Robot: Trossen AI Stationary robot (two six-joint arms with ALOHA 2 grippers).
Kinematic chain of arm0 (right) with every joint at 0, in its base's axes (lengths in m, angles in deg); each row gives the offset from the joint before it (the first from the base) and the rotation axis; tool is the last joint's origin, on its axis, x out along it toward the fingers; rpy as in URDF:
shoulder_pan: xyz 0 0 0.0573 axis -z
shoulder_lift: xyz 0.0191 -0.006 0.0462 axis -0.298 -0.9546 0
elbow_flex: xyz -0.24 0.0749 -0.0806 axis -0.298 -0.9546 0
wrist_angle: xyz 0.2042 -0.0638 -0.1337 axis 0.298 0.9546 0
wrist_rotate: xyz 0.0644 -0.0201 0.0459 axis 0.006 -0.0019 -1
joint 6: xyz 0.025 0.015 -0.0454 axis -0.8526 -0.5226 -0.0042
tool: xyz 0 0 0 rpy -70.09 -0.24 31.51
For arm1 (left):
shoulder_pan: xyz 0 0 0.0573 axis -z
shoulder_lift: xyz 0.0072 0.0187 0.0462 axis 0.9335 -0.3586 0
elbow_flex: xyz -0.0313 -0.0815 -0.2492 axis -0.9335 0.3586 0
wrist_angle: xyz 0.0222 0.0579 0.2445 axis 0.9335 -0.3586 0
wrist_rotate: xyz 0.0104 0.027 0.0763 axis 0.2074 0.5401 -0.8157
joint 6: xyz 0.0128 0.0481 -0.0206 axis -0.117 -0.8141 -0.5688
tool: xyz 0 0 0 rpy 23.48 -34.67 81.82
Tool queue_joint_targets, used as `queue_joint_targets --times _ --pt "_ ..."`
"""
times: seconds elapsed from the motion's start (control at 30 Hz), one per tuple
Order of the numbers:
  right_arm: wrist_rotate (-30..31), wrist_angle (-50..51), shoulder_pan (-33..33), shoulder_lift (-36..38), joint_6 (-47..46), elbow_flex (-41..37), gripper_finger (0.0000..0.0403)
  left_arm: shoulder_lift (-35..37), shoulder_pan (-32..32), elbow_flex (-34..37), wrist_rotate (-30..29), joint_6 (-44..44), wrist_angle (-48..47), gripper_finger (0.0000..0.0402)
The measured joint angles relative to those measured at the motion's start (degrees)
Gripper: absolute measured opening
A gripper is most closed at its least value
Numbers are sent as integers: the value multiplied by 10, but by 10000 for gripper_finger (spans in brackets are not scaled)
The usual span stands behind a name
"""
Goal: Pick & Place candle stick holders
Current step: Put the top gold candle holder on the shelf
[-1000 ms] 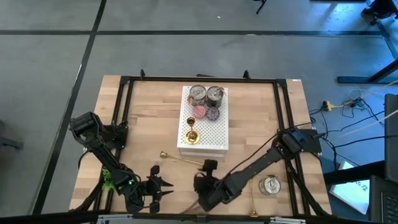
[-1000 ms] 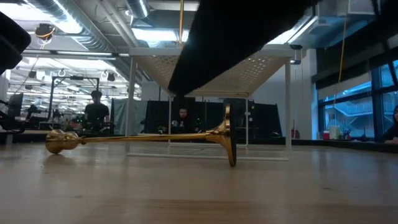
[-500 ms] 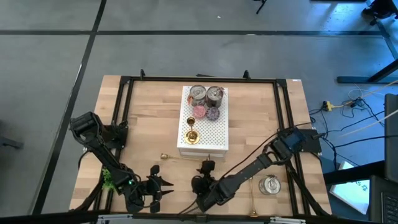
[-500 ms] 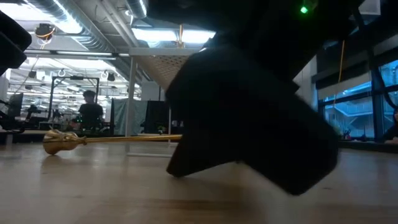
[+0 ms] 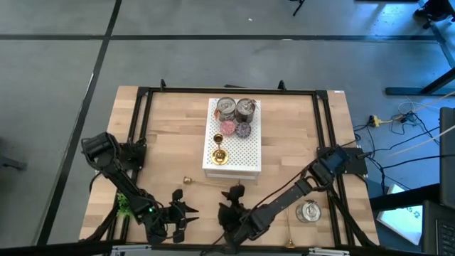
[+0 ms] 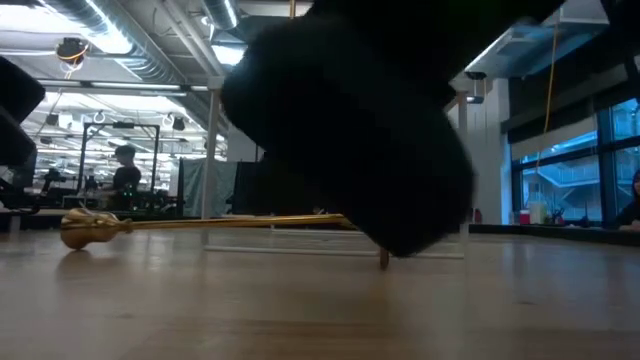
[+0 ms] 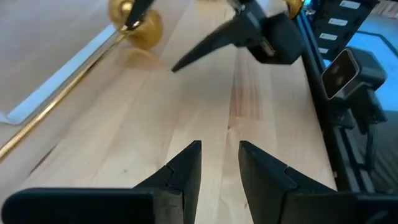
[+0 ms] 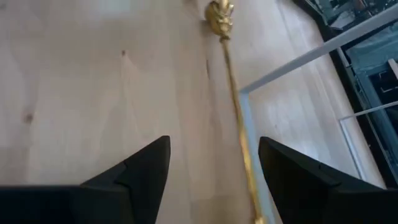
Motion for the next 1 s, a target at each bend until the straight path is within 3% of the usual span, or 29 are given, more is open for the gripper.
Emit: queue_joint_targets --times 0.2,0.57,0.7,1.0 --pt "-21 20 25 0 -3 0 247 -4 0 0 1 -8 19 102" --pt "-164 65 69 2 -140 1 238 -4 0 0 1 -14 21 102" --pt "-171 71 66 4 -165 2 192 -4 0 0 1 -14 21 102" --pt "-251 53 46 2 -192 27 30 -4 0 0 1 -15 17 102"
